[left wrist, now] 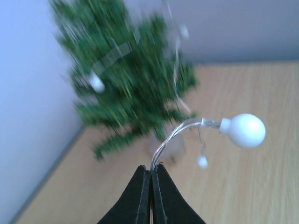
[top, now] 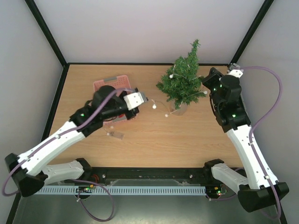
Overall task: Decorate the small christmas tree
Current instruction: Wrap the decoration item around the Christmas tree.
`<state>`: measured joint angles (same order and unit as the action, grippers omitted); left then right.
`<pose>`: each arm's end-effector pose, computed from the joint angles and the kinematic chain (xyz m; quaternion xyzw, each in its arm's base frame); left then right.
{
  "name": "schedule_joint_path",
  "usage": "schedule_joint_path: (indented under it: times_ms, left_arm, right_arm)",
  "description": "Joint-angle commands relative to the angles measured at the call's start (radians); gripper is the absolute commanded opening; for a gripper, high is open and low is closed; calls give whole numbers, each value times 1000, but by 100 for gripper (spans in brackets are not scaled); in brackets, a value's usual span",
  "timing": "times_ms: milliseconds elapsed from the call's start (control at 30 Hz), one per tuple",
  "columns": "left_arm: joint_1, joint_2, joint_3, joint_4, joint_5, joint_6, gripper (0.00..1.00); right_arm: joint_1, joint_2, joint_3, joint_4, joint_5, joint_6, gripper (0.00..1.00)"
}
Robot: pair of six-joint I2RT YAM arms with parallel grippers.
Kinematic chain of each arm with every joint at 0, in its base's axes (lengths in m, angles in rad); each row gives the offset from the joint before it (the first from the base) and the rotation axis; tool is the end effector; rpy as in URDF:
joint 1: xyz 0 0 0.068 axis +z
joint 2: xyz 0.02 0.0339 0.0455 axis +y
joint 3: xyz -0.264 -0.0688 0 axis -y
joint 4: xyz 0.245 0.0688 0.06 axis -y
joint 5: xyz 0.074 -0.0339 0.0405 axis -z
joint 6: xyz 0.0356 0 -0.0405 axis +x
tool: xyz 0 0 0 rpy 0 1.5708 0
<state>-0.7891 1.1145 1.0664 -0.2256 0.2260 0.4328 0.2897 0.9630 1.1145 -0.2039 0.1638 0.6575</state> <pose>0.1746 -0.1873 0.3693 0.5100 0.6096 -0.1948 0.5748 0.2042 0.0548 0.4208 0.1876 0.7005 0.2601 0.6376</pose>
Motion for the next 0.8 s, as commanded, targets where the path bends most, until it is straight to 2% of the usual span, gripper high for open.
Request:
schedule_joint_path:
  times_ms: [0,200,400,667,767]
  left_arm:
    - [-2,-49,157,-17,26,-59,2]
    - [-2,19,391,-31,106,-115,2]
    - [-2,139,598,-55,135,-143,2]
    - [-2,322,837,-66,74,-143,2]
    - [-1,382,919,-57,107,-153,2]
  right_arm:
    - [-67,43,52,-24,-82,22,2]
    - [-151,82,35,-12,-204,64,2]
    - [-172,98,17,-1,-259,82,3]
    - [-174,114,8,-60,-227,-32,18]
    - [-173,98,12,-118,-225,-72,25]
